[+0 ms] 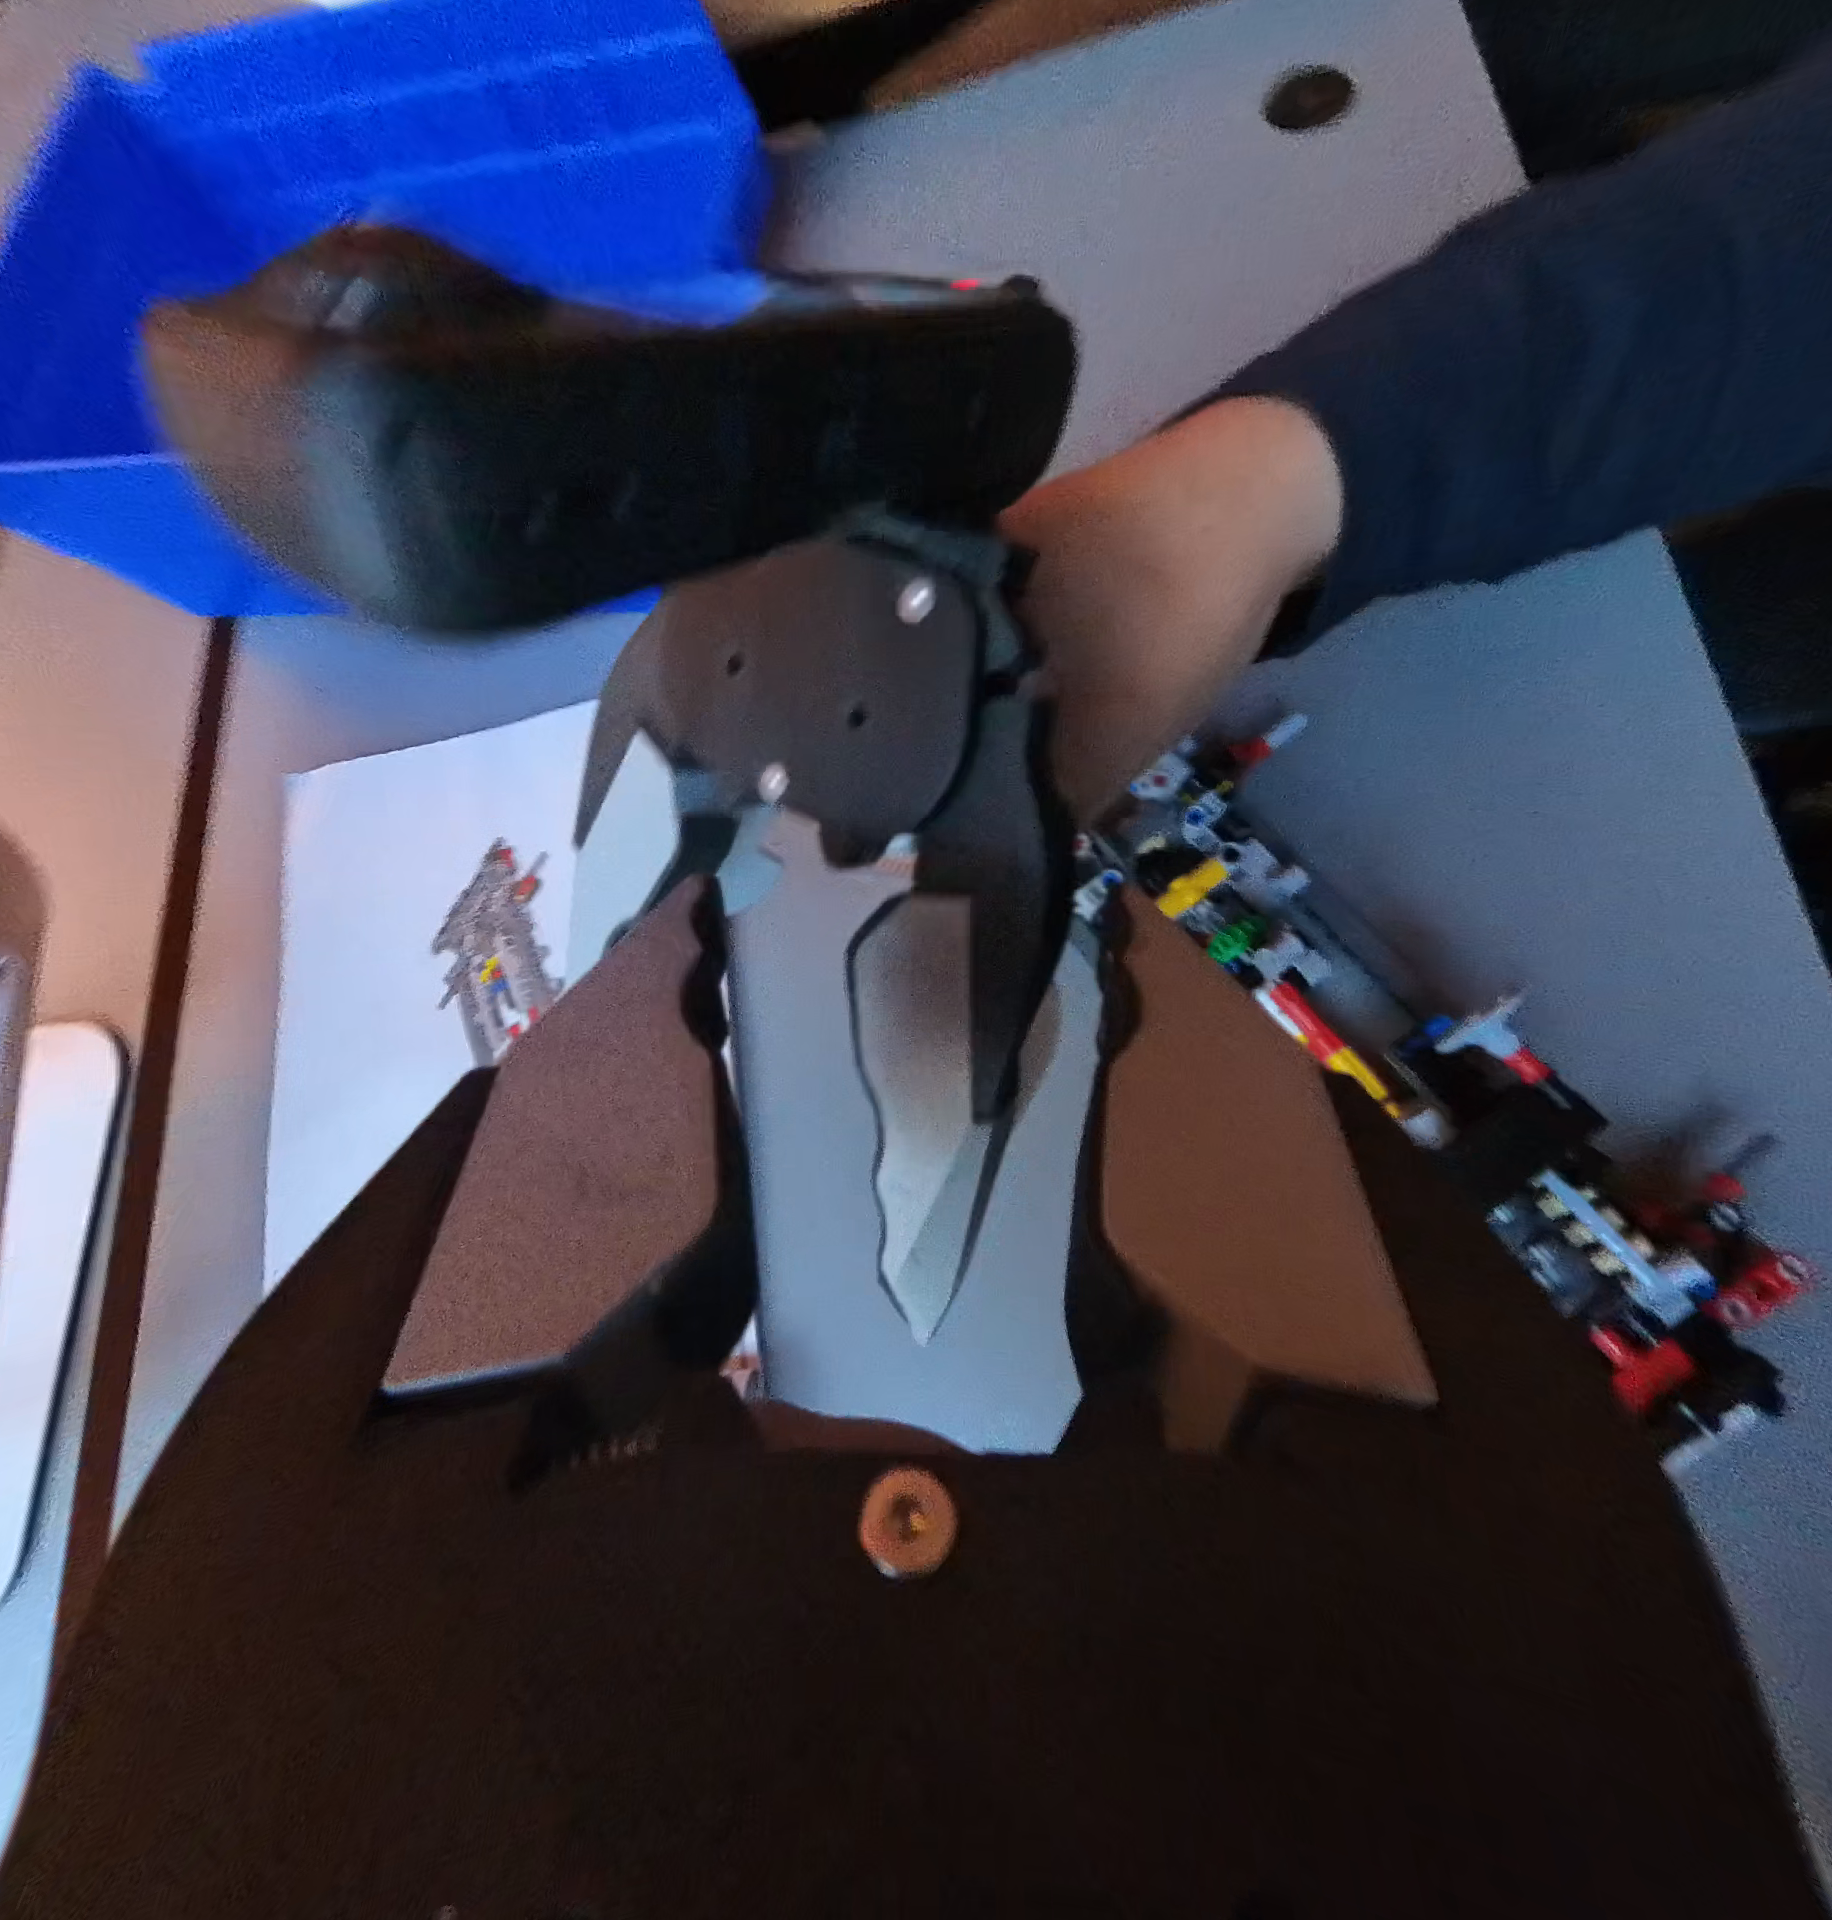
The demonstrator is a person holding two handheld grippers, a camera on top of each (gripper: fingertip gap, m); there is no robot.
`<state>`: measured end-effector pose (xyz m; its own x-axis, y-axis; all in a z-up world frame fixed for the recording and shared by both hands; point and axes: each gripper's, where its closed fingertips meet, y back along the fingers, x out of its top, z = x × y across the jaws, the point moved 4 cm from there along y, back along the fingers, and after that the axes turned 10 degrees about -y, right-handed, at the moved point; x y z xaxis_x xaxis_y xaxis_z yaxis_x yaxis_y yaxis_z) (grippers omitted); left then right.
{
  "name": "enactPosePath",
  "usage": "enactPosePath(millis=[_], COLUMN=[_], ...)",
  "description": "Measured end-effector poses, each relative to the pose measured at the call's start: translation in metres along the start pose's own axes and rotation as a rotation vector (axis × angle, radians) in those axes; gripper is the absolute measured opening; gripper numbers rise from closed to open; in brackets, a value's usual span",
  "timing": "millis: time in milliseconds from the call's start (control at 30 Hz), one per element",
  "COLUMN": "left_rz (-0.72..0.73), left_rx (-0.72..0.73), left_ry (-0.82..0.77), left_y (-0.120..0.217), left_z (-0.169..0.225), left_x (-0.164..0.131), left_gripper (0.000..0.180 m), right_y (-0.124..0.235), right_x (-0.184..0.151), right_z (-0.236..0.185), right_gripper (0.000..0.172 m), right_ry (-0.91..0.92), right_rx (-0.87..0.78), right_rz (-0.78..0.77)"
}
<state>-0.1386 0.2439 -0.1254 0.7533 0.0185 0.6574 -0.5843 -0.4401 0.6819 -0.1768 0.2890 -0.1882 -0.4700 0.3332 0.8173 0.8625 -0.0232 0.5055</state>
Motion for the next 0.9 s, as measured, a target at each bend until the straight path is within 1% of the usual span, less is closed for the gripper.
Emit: enactPosePath(millis=[67,100,167,233,267,333,367,433,467,500,567,633,667,733,767,800,833,867,900], left_rz=[-0.096,-0.168,-0.343,-0.503,-0.526,-0.495,-0.48,-0.525,-0.562,-0.549,-0.438,-0.359,-0.327,-0.231,-0.176,-0.13,-0.082,-0.016,0.074], left_rx=[-0.047,-0.01,0.083,0.19,0.247,0.252,0.255,0.298,0.322,0.327,0.341,0.338,0.318,0.222,0.178,0.147,0.131,0.131,0.14], left_ry=[-0.049,-0.088,-0.225,-0.362,-0.393,-0.312,-0.291,-0.326,-0.324,-0.289,-0.209,-0.208,-0.198,-0.16,-0.126,-0.098,-0.061,-0.009,0.035], left_y=[-0.013,-0.022,-0.039,-0.054,-0.058,-0.059,-0.059,-0.064,-0.068,-0.072,-0.076,-0.074,-0.074,-0.071,-0.067,-0.061,-0.052,-0.041,-0.027], left_z=[0.006,0.006,0.009,0.013,0.013,0.014,0.014,0.017,0.018,0.019,0.017,0.017,0.018,0.026,0.029,0.029,0.026,0.019,0.01], left_x=[0.002,-0.001,-0.012,-0.022,-0.021,-0.015,-0.012,-0.012,-0.013,-0.012,-0.004,0.004,0.007,0.013,0.017,0.021,0.025,0.03,0.035], left_gripper=[0.065,0.07,0.07,0.072,0.072,0.069,0.07,0.088,0.097,0.103,0.103,0.113,0.118,0.141,0.148,0.146,0.134,0.11,0.077], right_y=[-0.006,-0.008,-0.011,-0.015,-0.014,-0.009,-0.008,-0.005,-0.005,-0.005,-0.001,0.005,0.007,0.01,0.011,0.013,0.015,0.016,0.018], right_x=[-0.006,-0.011,-0.031,-0.046,-0.046,-0.048,-0.047,-0.041,-0.04,-0.039,-0.037,-0.028,-0.024,-0.019,-0.017,-0.014,-0.013,-0.013,-0.012], right_z=[0.0,0.003,0.013,0.023,0.028,0.028,0.027,0.032,0.035,0.037,0.037,0.032,0.029,0.021,0.015,0.011,0.004,-0.002,-0.005], right_gripper=[0.118,0.117,0.115,0.112,0.097,0.097,0.097,0.098,0.102,0.104,0.103,0.103,0.103,0.106,0.106,0.107,0.108,0.108,0.108], right_ry=[-0.04,-0.066,-0.103,-0.11,-0.105,-0.086,-0.088,-0.104,-0.105,-0.097,-0.138,-0.168,-0.179,-0.203,-0.195,-0.178,-0.153,-0.126,-0.108], right_rx=[-0.012,-0.031,-0.077,-0.118,-0.149,-0.138,-0.143,-0.167,-0.169,-0.167,-0.14,-0.088,-0.065,0.025,0.074,0.104,0.143,0.181,0.194], right_rz=[-0.044,-0.07,-0.209,-0.259,-0.237,-0.261,-0.263,-0.226,-0.217,-0.198,-0.187,-0.138,-0.124,-0.113,-0.109,-0.1,-0.096,-0.092,-0.084])
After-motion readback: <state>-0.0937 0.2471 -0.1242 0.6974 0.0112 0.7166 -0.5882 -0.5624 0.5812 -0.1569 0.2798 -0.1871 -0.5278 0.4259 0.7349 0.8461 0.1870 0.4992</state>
